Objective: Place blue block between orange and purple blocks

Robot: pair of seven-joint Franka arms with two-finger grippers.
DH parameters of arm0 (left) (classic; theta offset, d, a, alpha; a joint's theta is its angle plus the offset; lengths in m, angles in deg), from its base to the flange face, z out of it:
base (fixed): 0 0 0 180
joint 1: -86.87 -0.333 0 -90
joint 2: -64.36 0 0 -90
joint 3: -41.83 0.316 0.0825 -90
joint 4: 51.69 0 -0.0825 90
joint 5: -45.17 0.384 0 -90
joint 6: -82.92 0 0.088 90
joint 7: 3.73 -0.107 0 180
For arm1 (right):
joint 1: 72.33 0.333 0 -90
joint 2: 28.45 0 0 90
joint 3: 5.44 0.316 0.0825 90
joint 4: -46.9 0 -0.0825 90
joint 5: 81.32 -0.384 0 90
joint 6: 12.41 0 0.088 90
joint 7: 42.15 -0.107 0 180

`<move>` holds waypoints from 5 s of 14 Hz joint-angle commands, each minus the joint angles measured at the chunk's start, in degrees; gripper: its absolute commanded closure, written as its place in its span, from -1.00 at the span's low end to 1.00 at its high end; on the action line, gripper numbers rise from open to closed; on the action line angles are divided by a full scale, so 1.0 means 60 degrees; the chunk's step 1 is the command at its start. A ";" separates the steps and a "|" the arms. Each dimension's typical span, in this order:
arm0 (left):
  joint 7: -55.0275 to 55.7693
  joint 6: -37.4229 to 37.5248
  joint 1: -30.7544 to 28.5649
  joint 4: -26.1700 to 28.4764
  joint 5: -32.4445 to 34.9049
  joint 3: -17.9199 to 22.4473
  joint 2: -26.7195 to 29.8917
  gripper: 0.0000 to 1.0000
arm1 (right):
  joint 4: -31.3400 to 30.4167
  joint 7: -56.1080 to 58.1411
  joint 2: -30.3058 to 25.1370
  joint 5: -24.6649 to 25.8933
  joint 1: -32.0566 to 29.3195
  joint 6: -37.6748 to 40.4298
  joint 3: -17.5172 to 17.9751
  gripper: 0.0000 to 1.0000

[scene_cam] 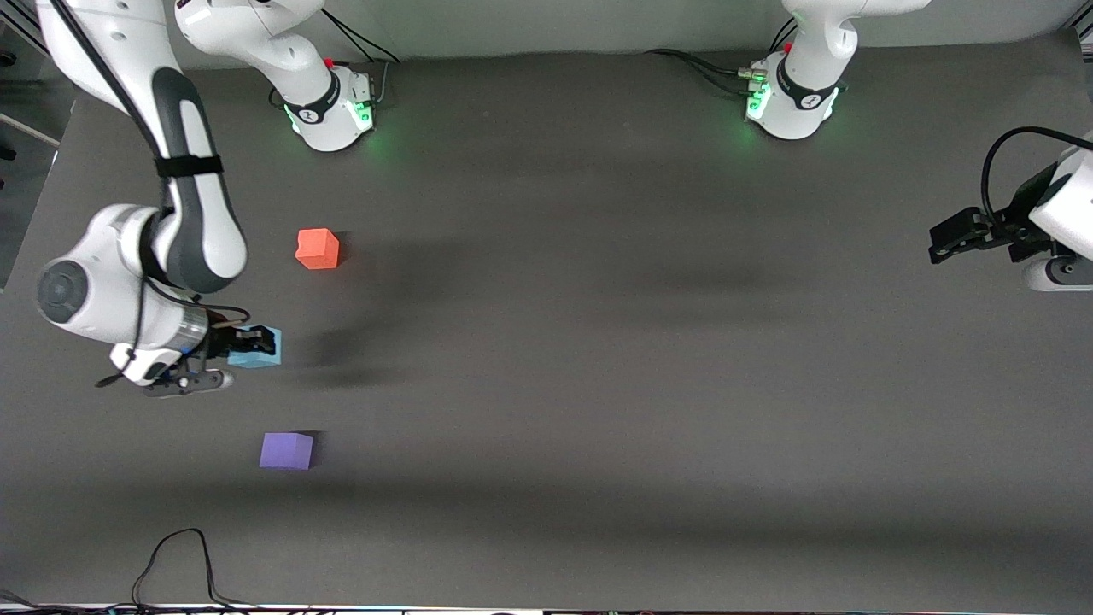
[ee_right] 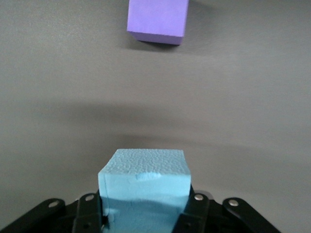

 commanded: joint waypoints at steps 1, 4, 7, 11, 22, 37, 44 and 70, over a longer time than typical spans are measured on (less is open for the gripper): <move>0.0176 -0.0087 0.0067 0.0107 0.0054 0.0019 0.0078 -1.00 | -0.0037 0.0811 0.0609 -0.1319 0.0127 -0.0419 -0.0069 0.34; 0.0176 -0.0116 0.0053 0.0137 -0.0005 0.0019 0.0092 -1.00 | -0.0271 0.1458 0.0845 -0.1807 0.0098 -0.0522 -0.0069 0.34; 0.0161 -0.0131 0.0053 0.0137 -0.0019 0.0019 0.0078 -1.00 | -0.0768 0.1839 0.0859 -0.1821 0.0083 -0.1164 -0.0069 0.34; 0.0161 -0.0408 0.0067 0.0224 -0.0034 0.0019 0.0092 -1.00 | -0.1136 0.2016 0.0962 -0.1836 0.0098 -0.1724 -0.0069 0.34; 0.0176 -0.0439 0.0067 0.0283 -0.0034 0.0019 0.0092 -1.00 | -0.1224 0.2953 0.1665 -0.3931 0.0186 -0.1709 -0.0069 -1.00; 0.0176 -0.0248 0.0067 0.0327 -0.0034 0.0019 0.0151 -1.00 | 0.1217 0.0978 -0.0311 -0.1252 0.0186 0.1991 -0.0742 -1.00; 0.0176 -0.0278 0.0067 0.0327 -0.0034 0.0019 0.0151 -1.00 | 0.5144 0.0434 -0.0766 -0.0138 0.0229 0.5964 -0.1197 -1.00; 0.0176 -0.0321 0.0067 0.0327 -0.0034 0.0019 0.0151 -1.00 | 0.2906 -0.1807 -0.3960 0.2763 -0.3315 0.5908 0.3783 -1.00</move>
